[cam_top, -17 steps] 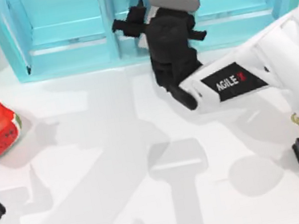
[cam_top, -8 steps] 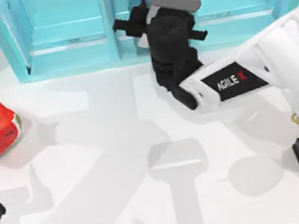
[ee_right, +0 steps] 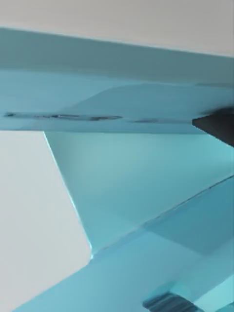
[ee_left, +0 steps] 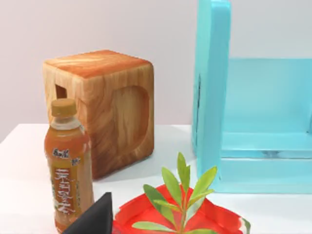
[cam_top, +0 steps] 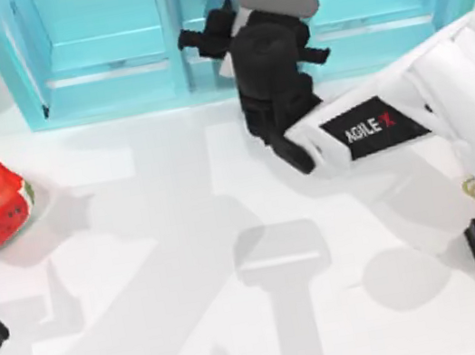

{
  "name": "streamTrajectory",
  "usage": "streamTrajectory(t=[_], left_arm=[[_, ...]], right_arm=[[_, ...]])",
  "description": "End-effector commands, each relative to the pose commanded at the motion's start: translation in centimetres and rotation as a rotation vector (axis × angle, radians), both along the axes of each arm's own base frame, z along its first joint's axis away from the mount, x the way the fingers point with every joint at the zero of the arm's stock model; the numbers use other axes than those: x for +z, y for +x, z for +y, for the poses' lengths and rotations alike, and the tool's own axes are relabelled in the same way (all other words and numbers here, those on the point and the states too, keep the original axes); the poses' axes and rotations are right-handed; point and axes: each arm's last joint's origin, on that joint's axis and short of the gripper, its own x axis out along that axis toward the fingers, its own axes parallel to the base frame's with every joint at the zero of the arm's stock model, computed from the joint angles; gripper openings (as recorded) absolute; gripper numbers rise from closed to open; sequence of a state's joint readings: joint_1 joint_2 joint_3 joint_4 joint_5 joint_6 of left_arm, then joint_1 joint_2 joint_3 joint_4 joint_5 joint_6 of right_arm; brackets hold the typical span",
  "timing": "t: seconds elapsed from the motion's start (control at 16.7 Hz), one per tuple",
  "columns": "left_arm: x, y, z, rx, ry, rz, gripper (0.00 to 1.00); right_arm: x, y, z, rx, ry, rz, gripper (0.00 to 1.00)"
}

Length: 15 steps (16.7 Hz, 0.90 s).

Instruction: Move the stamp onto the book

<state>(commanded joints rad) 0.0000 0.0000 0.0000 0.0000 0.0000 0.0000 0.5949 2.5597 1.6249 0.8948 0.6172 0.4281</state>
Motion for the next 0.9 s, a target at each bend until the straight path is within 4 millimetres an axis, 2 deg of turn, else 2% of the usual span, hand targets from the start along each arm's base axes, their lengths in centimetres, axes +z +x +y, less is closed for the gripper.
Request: streamTrajectory(t=[0.12, 0.24, 0.48, 0.6, 0.78, 0.9], left_arm=[[0.0, 0.0, 0.0, 0.000, 0.000, 0.000, 1.00], [0.0, 0.0, 0.0, 0.000, 0.000, 0.000, 1.00], [0.0, 0.0, 0.0, 0.000, 0.000, 0.000, 1.00], [0.0, 0.0, 0.0, 0.000, 0.000, 0.000, 1.00], [0.0, 0.0, 0.0, 0.000, 0.000, 0.000, 1.00], [0.0, 0.0, 0.0, 0.000, 0.000, 0.000, 1.00]], right_arm=[[2.0, -1.4, 0.6, -0.003, -0.008, 0.008, 0.00], [5.2, -3.6, 1.2, -0.007, -0.015, 0.010, 0.00], [12.9, -10.0, 1.6, -0.008, -0.010, -0.004, 0.00], [16.0, -13.5, 1.1, -0.005, -0.002, -0.011, 0.00], [18.4, -17.6, 0.2, -0.001, 0.003, -0.010, 0.00], [18.9, -19.0, -0.1, 0.001, 0.003, -0.005, 0.00]])
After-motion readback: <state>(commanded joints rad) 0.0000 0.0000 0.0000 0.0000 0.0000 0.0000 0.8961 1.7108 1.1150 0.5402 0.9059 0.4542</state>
